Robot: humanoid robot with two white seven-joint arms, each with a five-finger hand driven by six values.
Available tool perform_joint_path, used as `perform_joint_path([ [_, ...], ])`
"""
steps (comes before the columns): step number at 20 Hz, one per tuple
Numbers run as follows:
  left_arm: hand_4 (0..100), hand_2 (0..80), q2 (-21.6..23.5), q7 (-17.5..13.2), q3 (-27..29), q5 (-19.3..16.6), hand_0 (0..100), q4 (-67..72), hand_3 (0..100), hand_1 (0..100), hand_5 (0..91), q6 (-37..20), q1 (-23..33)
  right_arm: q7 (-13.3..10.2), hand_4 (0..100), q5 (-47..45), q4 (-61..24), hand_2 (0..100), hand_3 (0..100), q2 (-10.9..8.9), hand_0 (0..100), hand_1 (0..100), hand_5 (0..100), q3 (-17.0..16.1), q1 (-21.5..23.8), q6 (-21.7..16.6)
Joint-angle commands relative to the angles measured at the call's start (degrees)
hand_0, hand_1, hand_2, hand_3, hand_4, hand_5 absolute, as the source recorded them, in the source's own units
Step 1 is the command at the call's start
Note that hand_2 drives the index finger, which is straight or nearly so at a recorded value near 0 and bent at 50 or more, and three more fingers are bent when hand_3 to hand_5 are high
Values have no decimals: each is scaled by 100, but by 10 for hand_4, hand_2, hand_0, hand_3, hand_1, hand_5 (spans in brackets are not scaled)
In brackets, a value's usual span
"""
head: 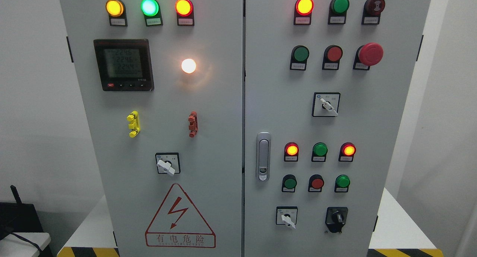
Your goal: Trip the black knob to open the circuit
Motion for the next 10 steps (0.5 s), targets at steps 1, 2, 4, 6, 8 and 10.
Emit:
perform_joint_path([
  [1, 0, 0, 1, 4, 0, -193, 120, 0, 0, 389, 0, 0, -44, 29, 0, -22, 46, 0, 0, 24, 47, 164, 0, 90, -23, 3],
  [2, 0, 0, 1, 4, 0, -185, 120, 0, 0, 389, 0, 0, -44, 21, 0, -22, 54, 0, 0, 24, 47, 164, 0, 90, -23, 3],
  [4, 0, 0, 1, 4, 0, -185, 120, 0, 0, 389, 0, 0, -44, 29, 0, -22, 46, 0, 0, 24, 47, 163, 0, 90, -23, 3],
  [6, 0, 0, 1, 4, 0, -185, 120, 0, 0, 389, 0, 0, -44, 29, 0, -22, 46, 0, 0, 24, 47, 162, 0, 82, -23, 3],
  [8, 0, 0, 1, 4, 0, -185, 120, 0, 0, 389, 0, 0, -44, 29, 0, -22, 46, 0, 0, 33, 47, 162, 0, 82, -23, 3],
  [10, 0, 0, 1, 4, 0, -185, 120, 0, 0, 389, 0, 0, -44, 29, 2, -31, 46, 0, 0, 59, 47, 162, 0, 82, -23, 3],
])
